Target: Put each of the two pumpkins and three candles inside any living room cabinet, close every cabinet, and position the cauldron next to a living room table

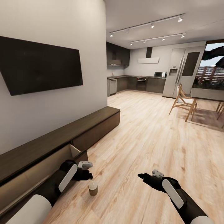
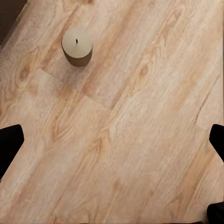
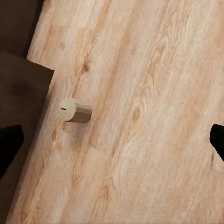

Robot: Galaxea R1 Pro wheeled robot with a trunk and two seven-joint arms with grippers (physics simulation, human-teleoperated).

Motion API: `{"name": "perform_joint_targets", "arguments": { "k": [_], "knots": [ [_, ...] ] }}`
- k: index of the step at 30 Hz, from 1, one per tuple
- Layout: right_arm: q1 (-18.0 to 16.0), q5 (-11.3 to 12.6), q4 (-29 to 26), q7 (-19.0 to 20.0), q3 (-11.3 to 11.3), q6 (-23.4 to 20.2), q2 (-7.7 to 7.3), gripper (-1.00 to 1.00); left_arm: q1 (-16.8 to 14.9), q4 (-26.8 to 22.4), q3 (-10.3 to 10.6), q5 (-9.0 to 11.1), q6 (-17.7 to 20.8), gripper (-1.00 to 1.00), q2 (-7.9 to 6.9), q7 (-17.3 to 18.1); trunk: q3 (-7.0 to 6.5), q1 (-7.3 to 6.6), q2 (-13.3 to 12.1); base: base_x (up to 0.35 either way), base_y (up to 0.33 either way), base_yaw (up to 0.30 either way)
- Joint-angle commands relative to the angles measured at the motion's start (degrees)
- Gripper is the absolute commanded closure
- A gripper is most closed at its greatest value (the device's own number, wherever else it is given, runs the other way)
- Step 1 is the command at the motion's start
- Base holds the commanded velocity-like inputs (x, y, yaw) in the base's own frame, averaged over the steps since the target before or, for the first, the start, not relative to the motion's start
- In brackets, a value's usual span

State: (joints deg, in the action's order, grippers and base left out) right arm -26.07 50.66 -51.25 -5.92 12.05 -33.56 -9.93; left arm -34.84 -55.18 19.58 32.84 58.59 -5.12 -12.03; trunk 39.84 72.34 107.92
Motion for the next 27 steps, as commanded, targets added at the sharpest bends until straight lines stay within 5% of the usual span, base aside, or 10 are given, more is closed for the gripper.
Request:
{"name": "perform_joint_targets", "arguments": {
  "k": [1,8,9,13,27],
  "knots": [
    [-0.04,0.6,-0.12,-0.52,0.26,0.61,0.01,-1.0,-0.02,-0.03,0.17,0.62,-2.0,-1.0,-0.06,-0.56,0.06,0.01,0.03,0.197,0.0,-0.001],
    [-0.03,0.51,-0.14,-0.39,0.37,1.9,0.08,-1.0,0.09,2.3,0.16,0.74,-9.75,-1.0,-0.08,-0.59,0.06,0.01,0.03,0.267,0.0,-0.001],
    [0.0,0.47,-0.15,-0.37,0.45,2.27,0.12,-1.0,0.1,4.85,0.18,0.71,-13.16,-1.0,-0.07,-0.56,0.06,0.01,0.03,0.26,0.0,0.0],
    [0.16,0.42,-0.13,-0.1,0.51,4.31,0.19,-1.0,0.11,8.76,0.13,0.73,-16.84,-1.0,-0.07,-0.58,0.06,0.01,0.03,0.194,0.0,0.0],
    [1.1,0.41,-0.02,0.22,0.6,7.5,0.43,-1.0,0.12,12.25,0.04,1.0,-20.74,-1.0,-0.03,-0.03,0.06,0.01,0.03,0.057,-0.039,0.0]
  ]
}}
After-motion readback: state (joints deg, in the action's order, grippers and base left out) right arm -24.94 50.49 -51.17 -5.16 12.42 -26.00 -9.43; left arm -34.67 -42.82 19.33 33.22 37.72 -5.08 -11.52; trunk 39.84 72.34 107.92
